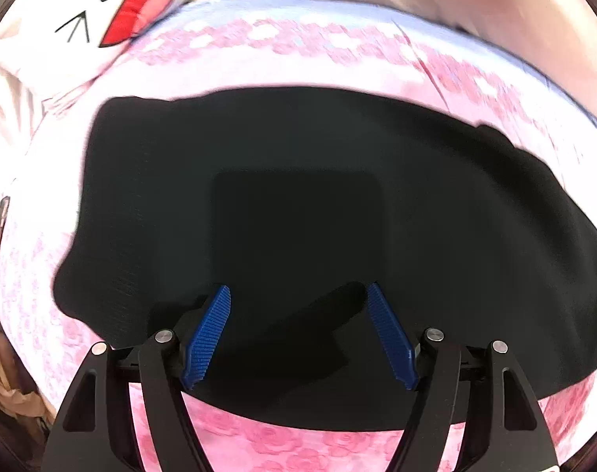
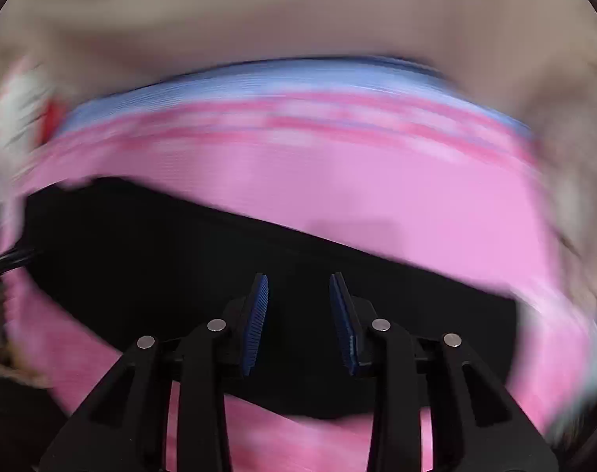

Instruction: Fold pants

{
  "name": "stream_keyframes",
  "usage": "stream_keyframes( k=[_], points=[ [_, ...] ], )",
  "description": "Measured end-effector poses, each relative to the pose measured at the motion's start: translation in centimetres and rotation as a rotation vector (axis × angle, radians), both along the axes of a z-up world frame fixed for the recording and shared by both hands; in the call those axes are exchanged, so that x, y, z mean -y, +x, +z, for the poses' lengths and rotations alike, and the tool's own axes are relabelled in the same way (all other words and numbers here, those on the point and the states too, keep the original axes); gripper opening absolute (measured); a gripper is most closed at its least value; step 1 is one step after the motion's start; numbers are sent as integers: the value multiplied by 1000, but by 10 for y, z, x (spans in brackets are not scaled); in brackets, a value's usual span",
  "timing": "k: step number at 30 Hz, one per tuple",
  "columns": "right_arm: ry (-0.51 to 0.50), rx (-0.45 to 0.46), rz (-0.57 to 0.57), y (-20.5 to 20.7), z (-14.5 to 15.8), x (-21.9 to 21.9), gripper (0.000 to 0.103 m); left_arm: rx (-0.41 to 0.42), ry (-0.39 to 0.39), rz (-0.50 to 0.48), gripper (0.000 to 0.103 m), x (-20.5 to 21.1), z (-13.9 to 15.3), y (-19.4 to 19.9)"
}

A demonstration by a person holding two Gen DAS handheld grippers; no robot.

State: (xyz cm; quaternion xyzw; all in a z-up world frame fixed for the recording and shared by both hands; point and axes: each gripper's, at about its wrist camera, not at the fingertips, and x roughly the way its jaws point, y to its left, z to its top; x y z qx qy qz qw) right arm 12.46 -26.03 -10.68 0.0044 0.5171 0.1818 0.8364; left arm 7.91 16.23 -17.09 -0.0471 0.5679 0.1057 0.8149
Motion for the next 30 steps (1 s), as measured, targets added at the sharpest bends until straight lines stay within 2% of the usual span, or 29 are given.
stream_keyframes(
  k=[2,4,7,9,11,13,14,16,17,19,21,22,23,25,26,28,30],
  points=[
    [69,-23,144,28,-5,-84,32,25,6,23,70,-16,7,-2],
    [87,-50,240,59,-13,-155,31,50,18,51,70,-39,14,-2],
    [30,-84,303,94,-33,-224,31,52,84,77,70,-74,17,-2],
    [-8,-123,311,112,-49,-244,32,39,127,96,70,-99,16,0],
    [-87,-165,352,121,-68,-267,31,38,127,115,70,-120,16,-3],
    [-118,-241,412,116,-79,-282,31,39,89,120,74,-135,12,-6],
    [-131,-241,437,113,-78,-292,31,35,76,116,75,-146,8,-5],
    [-161,-208,481,109,-73,-299,14,23,52,86,76,-155,1,-3],
    [-191,-176,464,116,-69,-300,8,18,53,74,76,-165,-4,4],
    [-147,-177,343,146,-66,-289,7,19,61,51,76,-162,-7,13],
    [-116,-170,271,164,-70,-280,6,42,72,32,77,-164,-6,27],
    [-143,-112,210,171,-68,-274,6,55,79,27,77,-166,-5,34],
    [-153,-114,175,176,-66,-271,7,63,83,22,77,-169,-2,40],
    [-104,-139,75,177,-54,-255,10,82,75,5,78,-177,7,43],
    [-68,-98,36,168,-36,-247,10,97,76,3,78,-183,13,43],
    [-58,-34,111,143,-10,-255,10,131,108,39,77,-205,28,33],
    [-91,10,278,104,9,-289,12,149,115,89,77,-229,37,22]
  ],
)
